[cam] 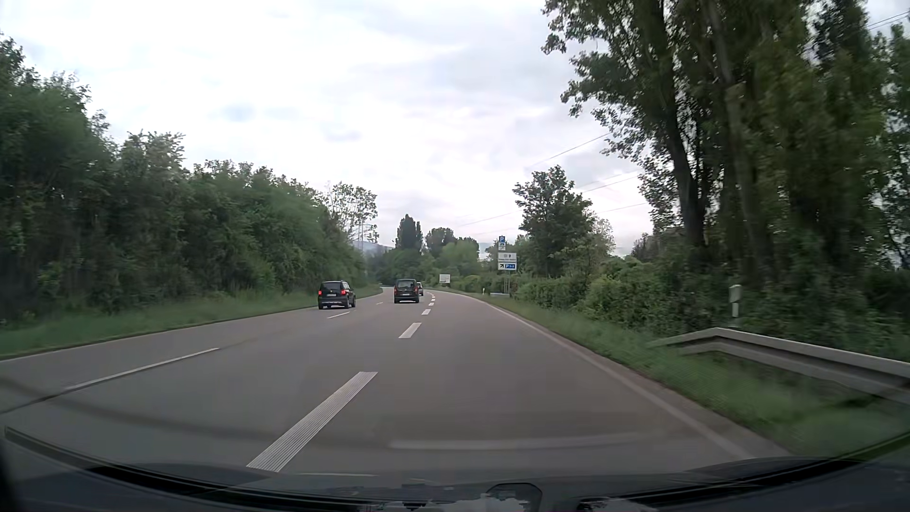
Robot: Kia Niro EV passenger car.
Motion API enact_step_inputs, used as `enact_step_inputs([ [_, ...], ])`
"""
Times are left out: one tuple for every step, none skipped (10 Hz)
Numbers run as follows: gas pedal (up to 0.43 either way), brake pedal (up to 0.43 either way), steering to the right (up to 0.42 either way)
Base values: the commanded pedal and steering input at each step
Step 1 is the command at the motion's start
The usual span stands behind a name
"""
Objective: Follow the waypoints while adhering to traffic rules and regulations
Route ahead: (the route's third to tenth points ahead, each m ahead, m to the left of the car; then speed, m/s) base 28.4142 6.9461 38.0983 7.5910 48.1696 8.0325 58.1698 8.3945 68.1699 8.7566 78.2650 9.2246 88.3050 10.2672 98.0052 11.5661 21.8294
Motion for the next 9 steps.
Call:
enact_step_inputs([
  [0.138, 0.000, -0.006],
  [0.138, 0.000, -0.006],
  [0.138, 0.000, -0.005],
  [0.138, 0.000, -0.005],
  [0.138, 0.000, -0.006],
  [0.138, 0.000, -0.006],
  [0.138, 0.000, -0.005],
  [0.138, 0.000, -0.006],
  [0.138, 0.000, -0.006],
])
